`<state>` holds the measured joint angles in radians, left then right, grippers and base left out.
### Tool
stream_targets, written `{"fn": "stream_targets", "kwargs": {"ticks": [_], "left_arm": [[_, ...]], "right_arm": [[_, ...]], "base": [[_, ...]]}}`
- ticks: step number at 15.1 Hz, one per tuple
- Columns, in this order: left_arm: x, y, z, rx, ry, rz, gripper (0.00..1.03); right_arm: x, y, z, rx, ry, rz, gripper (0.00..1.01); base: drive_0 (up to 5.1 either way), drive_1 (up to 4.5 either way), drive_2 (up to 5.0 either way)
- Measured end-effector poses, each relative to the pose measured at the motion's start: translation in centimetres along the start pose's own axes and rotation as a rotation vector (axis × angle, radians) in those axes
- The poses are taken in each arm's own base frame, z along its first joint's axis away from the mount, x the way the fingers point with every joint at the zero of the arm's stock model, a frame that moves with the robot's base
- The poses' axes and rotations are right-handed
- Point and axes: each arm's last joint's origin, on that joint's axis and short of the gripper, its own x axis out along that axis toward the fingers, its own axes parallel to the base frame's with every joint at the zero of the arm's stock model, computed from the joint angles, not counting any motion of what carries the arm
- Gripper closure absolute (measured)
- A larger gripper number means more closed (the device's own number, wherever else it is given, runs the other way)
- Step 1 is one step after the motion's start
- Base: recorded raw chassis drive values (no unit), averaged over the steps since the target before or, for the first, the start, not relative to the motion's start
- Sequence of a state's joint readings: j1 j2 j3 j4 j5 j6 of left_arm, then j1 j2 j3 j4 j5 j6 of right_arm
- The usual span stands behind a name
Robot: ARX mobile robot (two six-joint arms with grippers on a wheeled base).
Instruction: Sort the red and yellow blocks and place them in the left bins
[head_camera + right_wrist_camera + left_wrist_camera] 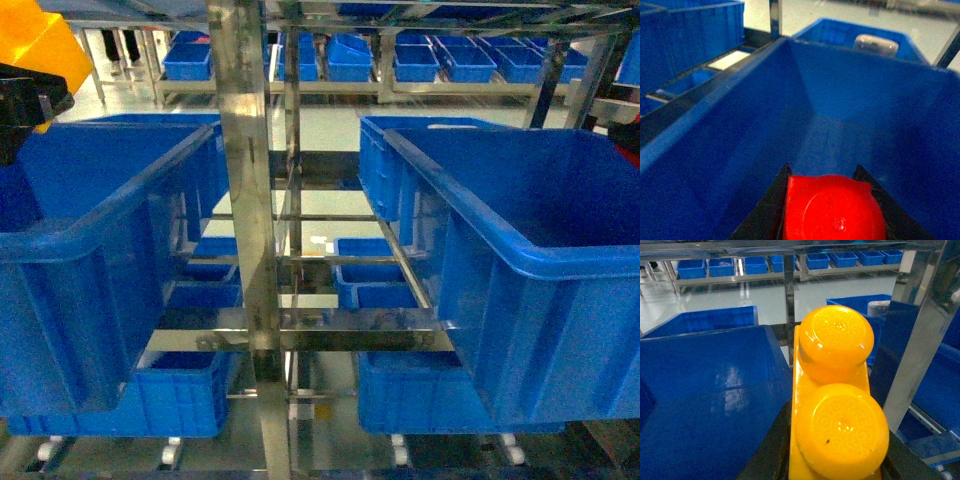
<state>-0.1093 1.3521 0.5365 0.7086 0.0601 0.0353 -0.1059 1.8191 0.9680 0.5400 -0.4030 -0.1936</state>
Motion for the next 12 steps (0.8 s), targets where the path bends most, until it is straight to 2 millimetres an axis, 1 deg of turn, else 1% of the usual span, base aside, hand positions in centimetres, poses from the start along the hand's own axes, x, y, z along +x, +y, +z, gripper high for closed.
{"fn": "stream_targets", "kwargs": {"ticks": [2, 3, 4, 6, 8, 9, 10, 12], "left_arm": [[0.0, 0.0, 0.0, 0.000, 0.000, 0.000, 0.77], [0.0, 0.0, 0.0, 0.000, 0.000, 0.000, 0.77], [0.0, 0.0, 0.0, 0.000, 0.000, 0.000, 0.77], [0.0, 0.0, 0.0, 0.000, 0.000, 0.000, 0.77], [0.0, 0.0, 0.0, 0.000, 0.000, 0.000, 0.77], [0.0, 0.0, 0.0, 0.000, 0.000, 0.000, 0.77], [0.0, 0.0, 0.0, 0.000, -0.001, 0.000, 0.77], [0.0, 0.0, 0.0, 0.000, 0.000, -0.001, 0.77]], "right_arm": [[2.0, -1.2, -1.6, 0.017, 0.070, -0.003, 0.72], [2.4, -1.7, -2.0, 0.044, 0.099, 0.005, 0.60], [2.3, -2.1, -2.0, 0.055, 0.102, -0.001, 0.49], [2.0, -2.0, -1.7, 0.059, 0.085, 0.006, 0.27], [0.8, -1.1, -2.3, 0.073, 0.068, 0.012, 0.05], [-0.1, -0.3, -2.3, 0.083, 0.055, 0.030, 0.02], [-1.4, 0.5, -2.0, 0.076, 0.018, 0.033, 0.04], [-4.8, 2.6, -0.3, 0.054, -0.087, 0.043, 0.03]], "base": [[0.0, 0.00, 0.0], [0.0, 0.00, 0.0], [0.0, 0.00, 0.0], [0.0, 0.00, 0.0], [0.0, 0.00, 0.0], [0.0, 0.00, 0.0], [0.0, 0.00, 0.0], [0.0, 0.00, 0.0]]}}
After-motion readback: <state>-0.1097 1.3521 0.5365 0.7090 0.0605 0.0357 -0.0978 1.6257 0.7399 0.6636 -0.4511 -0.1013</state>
